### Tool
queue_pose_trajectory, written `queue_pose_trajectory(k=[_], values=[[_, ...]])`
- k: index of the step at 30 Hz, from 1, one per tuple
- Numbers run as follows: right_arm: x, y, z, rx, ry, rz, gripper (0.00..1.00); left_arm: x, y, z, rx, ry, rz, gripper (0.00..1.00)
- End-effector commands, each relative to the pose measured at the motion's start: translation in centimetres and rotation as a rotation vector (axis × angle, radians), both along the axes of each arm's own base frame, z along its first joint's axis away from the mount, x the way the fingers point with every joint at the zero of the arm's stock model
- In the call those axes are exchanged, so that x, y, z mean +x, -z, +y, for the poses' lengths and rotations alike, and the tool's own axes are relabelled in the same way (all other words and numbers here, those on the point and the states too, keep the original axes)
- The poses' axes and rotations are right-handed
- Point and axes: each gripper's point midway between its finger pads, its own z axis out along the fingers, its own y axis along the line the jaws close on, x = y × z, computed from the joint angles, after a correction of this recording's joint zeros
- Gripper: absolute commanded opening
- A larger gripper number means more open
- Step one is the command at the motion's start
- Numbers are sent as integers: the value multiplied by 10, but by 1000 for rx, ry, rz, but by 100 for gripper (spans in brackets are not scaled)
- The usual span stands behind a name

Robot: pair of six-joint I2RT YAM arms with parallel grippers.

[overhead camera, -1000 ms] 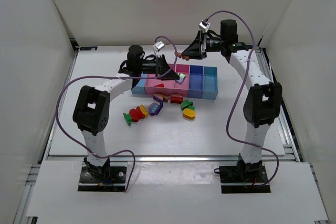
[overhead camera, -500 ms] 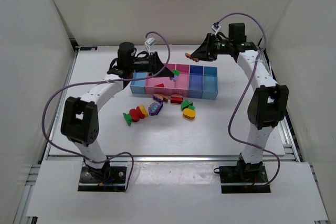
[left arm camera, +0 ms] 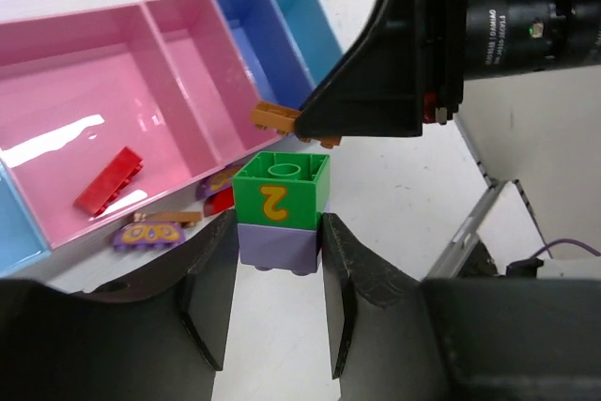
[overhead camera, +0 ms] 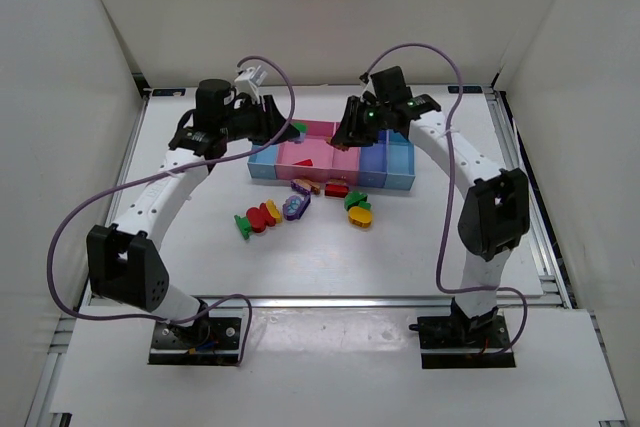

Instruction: Sort the legos into containers by color

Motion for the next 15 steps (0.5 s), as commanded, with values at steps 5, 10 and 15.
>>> queue_pose_trajectory(k=[5, 10, 15], values=[[35, 38, -41, -247, 174, -33, 0, -1, -7, 21, 25, -63, -32, 10], [41, 51, -39, -259, 160, -33, 0, 0, -8, 25, 13, -70, -35, 10], [46, 62, -24, -226, 102, -34, 15, 2, -6, 28, 10, -67, -26, 10]])
